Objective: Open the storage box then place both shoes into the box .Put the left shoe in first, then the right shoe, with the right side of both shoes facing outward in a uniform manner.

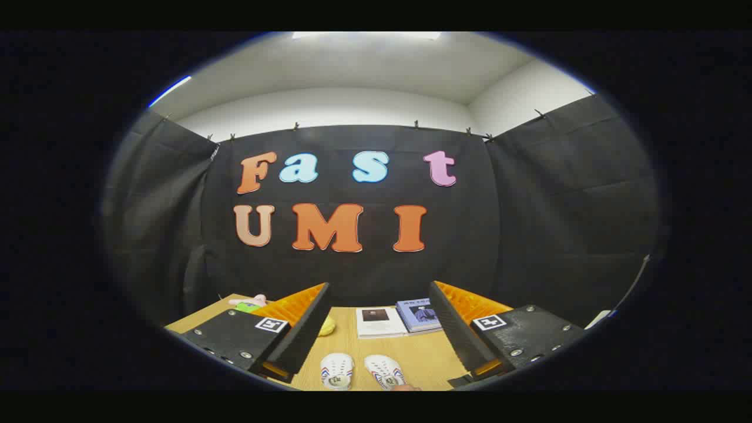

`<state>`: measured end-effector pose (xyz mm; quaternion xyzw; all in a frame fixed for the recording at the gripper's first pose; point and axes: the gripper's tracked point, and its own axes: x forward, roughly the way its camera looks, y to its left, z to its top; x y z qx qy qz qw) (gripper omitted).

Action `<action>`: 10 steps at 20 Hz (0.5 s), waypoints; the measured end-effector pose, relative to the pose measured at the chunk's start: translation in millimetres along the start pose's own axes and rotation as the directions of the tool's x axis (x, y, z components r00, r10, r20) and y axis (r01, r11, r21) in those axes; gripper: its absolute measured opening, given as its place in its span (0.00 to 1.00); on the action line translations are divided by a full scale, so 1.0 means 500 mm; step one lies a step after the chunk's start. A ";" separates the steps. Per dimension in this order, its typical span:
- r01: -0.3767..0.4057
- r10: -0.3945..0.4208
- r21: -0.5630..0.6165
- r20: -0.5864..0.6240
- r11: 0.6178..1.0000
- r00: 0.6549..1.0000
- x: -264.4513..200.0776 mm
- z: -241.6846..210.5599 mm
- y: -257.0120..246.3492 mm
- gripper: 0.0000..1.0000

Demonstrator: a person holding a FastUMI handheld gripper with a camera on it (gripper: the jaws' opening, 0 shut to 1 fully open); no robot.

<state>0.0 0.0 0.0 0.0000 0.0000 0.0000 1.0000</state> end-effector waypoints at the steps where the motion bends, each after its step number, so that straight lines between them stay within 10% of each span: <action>1: -0.006 0.006 -0.008 0.002 1.000 1.000 0.000 -0.001 0.001 0.98; 10: 0.005 -0.007 -0.053 -0.028 0.999 1.000 0.048 -0.072 -0.065 0.99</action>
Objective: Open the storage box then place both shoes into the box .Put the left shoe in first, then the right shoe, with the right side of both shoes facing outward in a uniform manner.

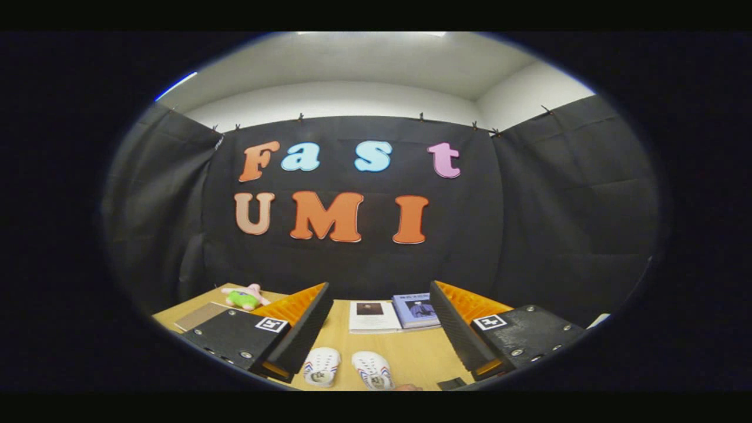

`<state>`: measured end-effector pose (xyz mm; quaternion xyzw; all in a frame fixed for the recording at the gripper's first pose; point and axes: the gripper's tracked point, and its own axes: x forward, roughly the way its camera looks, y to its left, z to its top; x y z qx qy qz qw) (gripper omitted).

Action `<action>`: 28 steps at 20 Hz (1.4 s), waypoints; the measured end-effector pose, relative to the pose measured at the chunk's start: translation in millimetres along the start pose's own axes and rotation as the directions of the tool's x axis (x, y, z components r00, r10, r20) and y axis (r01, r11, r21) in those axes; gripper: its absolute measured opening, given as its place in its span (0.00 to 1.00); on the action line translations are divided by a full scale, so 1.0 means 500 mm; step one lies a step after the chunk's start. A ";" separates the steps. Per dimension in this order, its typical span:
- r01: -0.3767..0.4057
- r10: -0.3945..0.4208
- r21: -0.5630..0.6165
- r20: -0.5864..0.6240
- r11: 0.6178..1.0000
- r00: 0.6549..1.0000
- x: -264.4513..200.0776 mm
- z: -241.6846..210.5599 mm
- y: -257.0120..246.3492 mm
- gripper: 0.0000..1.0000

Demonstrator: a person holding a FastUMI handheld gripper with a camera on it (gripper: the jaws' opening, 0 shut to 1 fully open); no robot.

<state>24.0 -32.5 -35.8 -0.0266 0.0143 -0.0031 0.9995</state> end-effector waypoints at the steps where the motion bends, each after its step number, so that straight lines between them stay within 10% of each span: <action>1: 0.004 -0.004 -0.001 0.004 1.000 1.000 0.001 0.002 -0.001 0.99; 17: -0.155 0.161 0.169 -0.024 0.973 0.987 0.015 -0.049 0.094 0.98; 28: -0.381 0.490 0.457 -0.144 0.804 0.860 0.040 -0.323 0.319 0.99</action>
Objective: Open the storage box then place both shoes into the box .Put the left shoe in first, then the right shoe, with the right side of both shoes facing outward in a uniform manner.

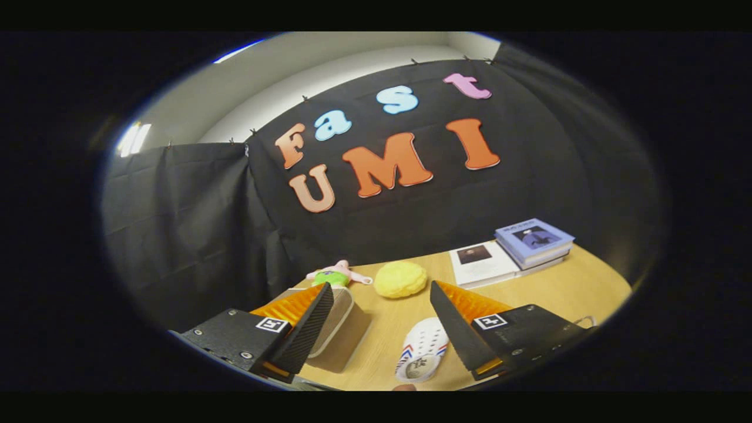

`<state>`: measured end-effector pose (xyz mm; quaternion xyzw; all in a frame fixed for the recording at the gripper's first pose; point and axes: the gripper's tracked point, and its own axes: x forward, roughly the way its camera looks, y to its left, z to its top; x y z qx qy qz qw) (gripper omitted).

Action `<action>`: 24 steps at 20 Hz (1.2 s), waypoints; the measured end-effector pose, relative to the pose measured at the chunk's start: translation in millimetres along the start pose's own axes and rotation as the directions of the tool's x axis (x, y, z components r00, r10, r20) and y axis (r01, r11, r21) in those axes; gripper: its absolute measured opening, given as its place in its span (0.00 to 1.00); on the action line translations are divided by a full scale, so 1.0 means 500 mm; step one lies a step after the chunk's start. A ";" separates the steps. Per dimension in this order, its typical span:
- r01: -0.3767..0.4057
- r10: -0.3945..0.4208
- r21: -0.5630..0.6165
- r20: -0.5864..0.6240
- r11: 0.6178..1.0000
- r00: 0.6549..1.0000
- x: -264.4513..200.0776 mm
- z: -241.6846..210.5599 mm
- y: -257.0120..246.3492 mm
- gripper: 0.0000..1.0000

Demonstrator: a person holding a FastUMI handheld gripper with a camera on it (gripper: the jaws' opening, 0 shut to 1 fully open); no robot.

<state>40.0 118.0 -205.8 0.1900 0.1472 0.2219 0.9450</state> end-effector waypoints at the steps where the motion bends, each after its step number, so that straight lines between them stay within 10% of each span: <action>1: -0.037 0.038 0.040 -0.020 0.999 0.999 0.018 -0.030 0.015 0.99; 11: -0.277 0.401 0.502 -0.156 0.819 0.903 0.122 -0.234 0.135 0.98; 24: -0.336 0.663 0.782 -0.127 0.525 0.738 0.146 -0.305 0.207 0.98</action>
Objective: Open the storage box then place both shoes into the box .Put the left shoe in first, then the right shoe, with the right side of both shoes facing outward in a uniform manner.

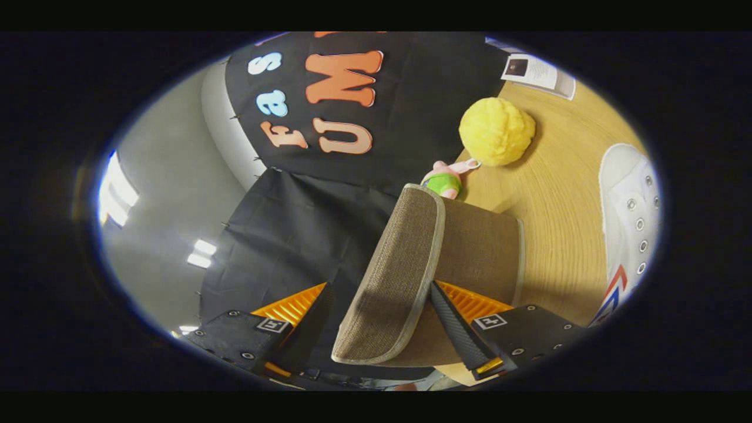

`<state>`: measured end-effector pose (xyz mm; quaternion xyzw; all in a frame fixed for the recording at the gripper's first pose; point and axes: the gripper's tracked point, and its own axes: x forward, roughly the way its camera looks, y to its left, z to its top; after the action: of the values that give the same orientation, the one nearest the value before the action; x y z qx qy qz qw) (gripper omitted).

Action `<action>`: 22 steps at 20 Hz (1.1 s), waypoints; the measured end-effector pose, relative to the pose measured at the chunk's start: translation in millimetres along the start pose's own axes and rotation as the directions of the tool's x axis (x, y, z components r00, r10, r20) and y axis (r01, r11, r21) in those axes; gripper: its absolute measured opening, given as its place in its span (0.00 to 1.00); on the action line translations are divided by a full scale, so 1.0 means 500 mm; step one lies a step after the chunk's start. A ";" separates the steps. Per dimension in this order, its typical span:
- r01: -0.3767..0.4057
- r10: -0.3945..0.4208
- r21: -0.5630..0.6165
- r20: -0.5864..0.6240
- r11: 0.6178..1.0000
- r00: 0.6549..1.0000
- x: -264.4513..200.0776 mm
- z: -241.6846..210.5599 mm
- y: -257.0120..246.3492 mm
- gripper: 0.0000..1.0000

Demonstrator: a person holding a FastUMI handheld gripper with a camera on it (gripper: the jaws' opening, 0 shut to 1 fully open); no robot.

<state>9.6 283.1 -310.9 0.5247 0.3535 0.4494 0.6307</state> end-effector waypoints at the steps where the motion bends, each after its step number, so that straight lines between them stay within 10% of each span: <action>1: -0.029 0.029 0.021 0.002 0.999 1.000 -0.001 0.000 0.003 0.98; 11: -0.278 0.271 0.086 0.085 0.957 0.959 -0.023 0.038 0.106 0.87; 15: -0.270 0.262 0.085 0.095 0.959 0.960 -0.020 0.048 0.109 0.61; 22: -0.018 0.007 0.106 0.099 0.994 0.995 0.020 0.046 0.000 0.06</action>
<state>34.3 284.7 -305.8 0.5813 0.3424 0.4075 0.6155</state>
